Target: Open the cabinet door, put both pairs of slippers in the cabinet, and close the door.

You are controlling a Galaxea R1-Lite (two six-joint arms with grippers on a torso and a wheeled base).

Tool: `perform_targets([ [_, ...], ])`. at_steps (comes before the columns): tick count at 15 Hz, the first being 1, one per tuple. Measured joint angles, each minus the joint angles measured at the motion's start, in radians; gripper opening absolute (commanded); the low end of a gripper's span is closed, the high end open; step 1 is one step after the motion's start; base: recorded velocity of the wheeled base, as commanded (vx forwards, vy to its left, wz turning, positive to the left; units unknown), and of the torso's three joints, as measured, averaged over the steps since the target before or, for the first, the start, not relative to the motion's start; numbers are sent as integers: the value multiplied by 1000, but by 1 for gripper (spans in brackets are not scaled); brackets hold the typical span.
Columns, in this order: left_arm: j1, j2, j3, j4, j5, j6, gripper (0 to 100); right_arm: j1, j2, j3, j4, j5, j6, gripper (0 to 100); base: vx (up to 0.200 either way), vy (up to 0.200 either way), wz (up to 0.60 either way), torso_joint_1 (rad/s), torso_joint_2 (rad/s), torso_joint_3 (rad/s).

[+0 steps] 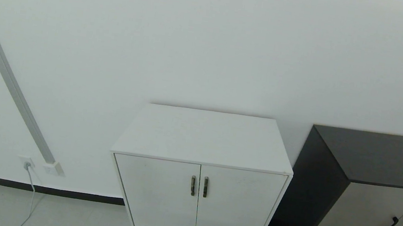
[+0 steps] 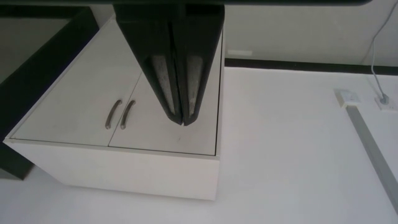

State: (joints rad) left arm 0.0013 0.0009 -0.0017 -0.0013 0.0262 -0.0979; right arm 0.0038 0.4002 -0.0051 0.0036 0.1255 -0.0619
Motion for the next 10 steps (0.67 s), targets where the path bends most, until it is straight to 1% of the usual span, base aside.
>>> perform_targets([
  [5,0,0,0,0,0,0,0,-3,-101,5,1,-1,1,0,0,0,0,0,0,0],
  [10,0,0,0,0,0,0,0,-13,-284,5,1,-3,2,0,0,0,0,0,0,0],
])
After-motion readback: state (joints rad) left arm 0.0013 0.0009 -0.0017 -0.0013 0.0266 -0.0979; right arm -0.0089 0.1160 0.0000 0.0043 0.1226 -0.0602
